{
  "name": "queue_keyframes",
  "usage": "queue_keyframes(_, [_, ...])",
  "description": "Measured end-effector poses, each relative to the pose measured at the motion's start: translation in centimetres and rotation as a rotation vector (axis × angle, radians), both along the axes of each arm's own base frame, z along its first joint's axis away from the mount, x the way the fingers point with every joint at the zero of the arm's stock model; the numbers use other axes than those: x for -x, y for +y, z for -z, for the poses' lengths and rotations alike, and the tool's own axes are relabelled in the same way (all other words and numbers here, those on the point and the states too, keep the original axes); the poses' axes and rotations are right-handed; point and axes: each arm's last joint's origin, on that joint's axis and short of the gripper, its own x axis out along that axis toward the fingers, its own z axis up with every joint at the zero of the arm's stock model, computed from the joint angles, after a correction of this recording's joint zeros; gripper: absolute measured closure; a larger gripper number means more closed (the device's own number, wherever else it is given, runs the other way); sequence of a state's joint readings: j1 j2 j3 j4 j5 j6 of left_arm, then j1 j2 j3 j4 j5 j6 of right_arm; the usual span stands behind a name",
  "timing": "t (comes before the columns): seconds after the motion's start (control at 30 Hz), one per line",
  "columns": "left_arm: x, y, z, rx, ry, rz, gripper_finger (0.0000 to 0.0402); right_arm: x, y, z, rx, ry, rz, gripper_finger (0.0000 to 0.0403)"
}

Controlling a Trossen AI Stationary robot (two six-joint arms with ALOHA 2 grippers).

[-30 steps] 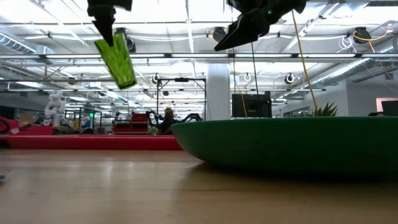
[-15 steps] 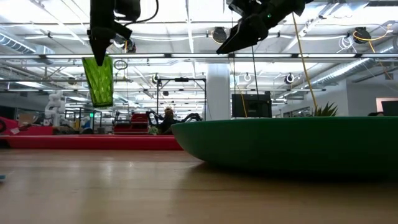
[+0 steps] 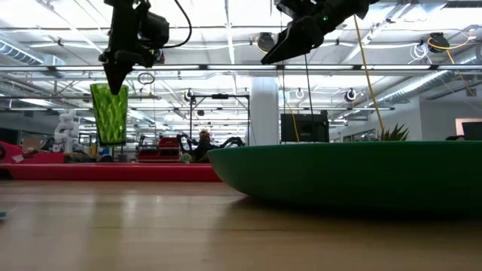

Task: Pick and place plate/cup/fork/spoon on tray
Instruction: Put the green cup on the top left of the red tray

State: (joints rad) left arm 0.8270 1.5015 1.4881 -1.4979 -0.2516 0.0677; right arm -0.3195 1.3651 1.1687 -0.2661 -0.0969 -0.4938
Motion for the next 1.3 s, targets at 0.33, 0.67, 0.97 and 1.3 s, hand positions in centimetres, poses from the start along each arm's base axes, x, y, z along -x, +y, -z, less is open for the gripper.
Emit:
queue_keyframes(0.33, [0.5, 1.2, 2.2, -0.016, -0.011, -0.039, 0.0367, -0.1, 0.0, -0.1, 0.0, -0.011, -0.001, 0.0007])
queue_keyframes(0.67, [0.3, 1.9, 2.5, -0.089, -0.022, -0.045, 0.0367, -0.1, 0.0, -0.1, 0.001, -0.015, -0.002, 0.0007])
queue_keyframes(0.97, [0.3, 3.7, 4.0, -0.079, 0.02, -0.071, 0.0367, -0.1, 0.0, -0.1, 0.001, -0.014, -0.002, 0.0007])
queue_keyframes(1.3, [-0.1, 4.7, 5.6, -0.03, 0.06, -0.081, 0.0367, -0.1, 0.0, -0.1, 0.0, -0.011, -0.002, 0.0007])
